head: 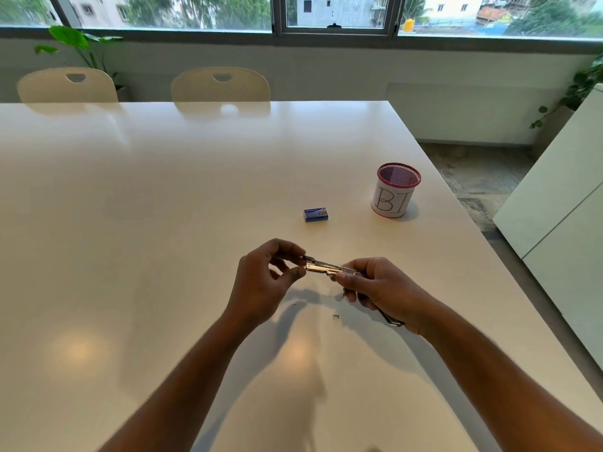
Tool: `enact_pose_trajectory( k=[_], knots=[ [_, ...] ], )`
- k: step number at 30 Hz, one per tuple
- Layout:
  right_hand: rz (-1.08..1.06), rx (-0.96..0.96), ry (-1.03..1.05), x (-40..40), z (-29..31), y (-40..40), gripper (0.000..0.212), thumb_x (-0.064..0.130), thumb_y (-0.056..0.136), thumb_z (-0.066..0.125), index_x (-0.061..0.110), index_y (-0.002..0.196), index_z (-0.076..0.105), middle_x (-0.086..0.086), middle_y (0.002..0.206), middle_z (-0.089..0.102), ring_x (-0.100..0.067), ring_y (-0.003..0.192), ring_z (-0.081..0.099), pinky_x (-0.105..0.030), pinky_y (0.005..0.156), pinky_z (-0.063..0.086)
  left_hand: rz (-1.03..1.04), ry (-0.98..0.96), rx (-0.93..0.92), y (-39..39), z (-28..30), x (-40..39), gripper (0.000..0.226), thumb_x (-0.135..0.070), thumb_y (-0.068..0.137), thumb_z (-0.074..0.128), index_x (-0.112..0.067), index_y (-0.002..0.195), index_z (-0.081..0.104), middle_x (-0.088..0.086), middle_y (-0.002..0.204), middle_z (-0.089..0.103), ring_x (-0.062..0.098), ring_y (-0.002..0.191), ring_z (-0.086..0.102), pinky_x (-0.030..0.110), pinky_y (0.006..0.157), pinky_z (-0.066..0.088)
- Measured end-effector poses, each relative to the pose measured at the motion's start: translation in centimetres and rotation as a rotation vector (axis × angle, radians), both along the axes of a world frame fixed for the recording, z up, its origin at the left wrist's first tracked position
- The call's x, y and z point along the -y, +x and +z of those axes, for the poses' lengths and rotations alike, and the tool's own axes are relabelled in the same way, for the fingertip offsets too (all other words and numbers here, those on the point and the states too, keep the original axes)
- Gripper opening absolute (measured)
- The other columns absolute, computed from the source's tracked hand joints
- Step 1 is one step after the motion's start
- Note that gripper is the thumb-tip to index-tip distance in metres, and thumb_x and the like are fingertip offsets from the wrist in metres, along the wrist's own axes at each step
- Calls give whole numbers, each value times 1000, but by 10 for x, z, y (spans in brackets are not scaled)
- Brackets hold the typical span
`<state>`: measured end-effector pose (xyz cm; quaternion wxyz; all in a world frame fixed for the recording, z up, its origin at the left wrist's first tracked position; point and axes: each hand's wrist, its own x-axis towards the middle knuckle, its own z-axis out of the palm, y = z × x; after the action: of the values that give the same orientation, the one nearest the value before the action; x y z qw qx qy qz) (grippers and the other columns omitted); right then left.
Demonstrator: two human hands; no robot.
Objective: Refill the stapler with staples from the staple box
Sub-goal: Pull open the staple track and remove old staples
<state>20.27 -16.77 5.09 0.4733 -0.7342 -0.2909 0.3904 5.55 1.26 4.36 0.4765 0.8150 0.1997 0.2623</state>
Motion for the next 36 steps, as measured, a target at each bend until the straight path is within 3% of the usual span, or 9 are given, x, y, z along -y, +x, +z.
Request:
enact_pose_trajectory(
  k=[6, 10, 16, 19, 23, 25, 28, 30, 36],
  knots=[
    [81, 924, -82, 9, -17, -4, 22, 40, 101, 61, 28, 118, 68, 13, 98, 69, -7, 76, 61, -31, 69, 53, 142, -70, 39, -9, -10, -12, 26, -10, 89, 80, -35, 91, 72, -15, 94, 77, 0, 79, 67, 20, 66, 56],
    [130, 1078, -95, 14, -23, -3, 26, 44, 101, 57, 32, 122, 67, 16, 103, 64, -9, 72, 60, -30, 64, 52, 189, -156, 24, -17, -24, -16, 22, -11, 92, 78, -33, 89, 74, -16, 88, 78, -1, 76, 68, 15, 65, 51],
    [174, 1116, -129, 10, -20, -3, 26, 42, 102, 58, 29, 121, 67, 15, 103, 62, -13, 73, 61, -32, 65, 53, 185, -168, 9, -20, -32, -13, 21, -12, 93, 77, -32, 91, 75, -16, 91, 78, 7, 80, 71, 22, 70, 57],
    [34, 902, -26, 7, -14, -4, 19, 33, 101, 64, 20, 113, 71, 13, 95, 62, -13, 75, 59, -35, 68, 51, 176, -176, 30, -21, -31, -14, 20, -11, 93, 77, -31, 92, 74, -10, 91, 78, 8, 81, 71, 26, 73, 59],
    [-22, 140, 22, 5, -3, -5, 24, 27, 104, 59, 7, 102, 72, 3, 71, 58, -11, 59, 47, -27, 55, 39, 97, -184, 20, -22, -30, -13, 19, -11, 94, 75, -30, 98, 74, -9, 97, 78, 8, 85, 72, 28, 78, 62],
    [-7, -134, 20, 7, 3, -5, 29, 28, 105, 56, 4, 98, 70, -3, 71, 56, -10, 56, 43, -22, 49, 36, -14, -168, 8, -21, -28, -11, 25, -12, 95, 75, -31, 110, 73, -12, 106, 78, 7, 92, 72, 29, 82, 63],
    [107, -322, -29, 10, 6, -2, 30, 31, 105, 54, 6, 99, 69, -4, 76, 59, -11, 57, 42, -24, 51, 36, -197, -129, -7, -17, -24, -3, 48, -16, 95, 75, -43, 132, 61, -24, 123, 70, 5, 107, 71, 20, 87, 60],
    [181, -440, -14, 12, 6, 0, 30, 33, 104, 55, 7, 100, 67, -6, 80, 58, -12, 58, 39, -26, 56, 34, -248, -114, -3, -13, -20, 4, 54, -17, 95, 74, -49, 135, 56, -32, 125, 66, 4, 111, 70, 16, 87, 58],
    [358, -592, 43, 18, 2, 0, 42, 36, 104, 53, -3, 112, 67, -14, 89, 59, -10, 55, 51, -26, 59, 44, -221, -274, 142, -7, -17, 9, 23, -5, 95, 73, -17, 113, 65, -2, 114, 78, 18, 105, 75, 33, 88, 63]
  ],
)
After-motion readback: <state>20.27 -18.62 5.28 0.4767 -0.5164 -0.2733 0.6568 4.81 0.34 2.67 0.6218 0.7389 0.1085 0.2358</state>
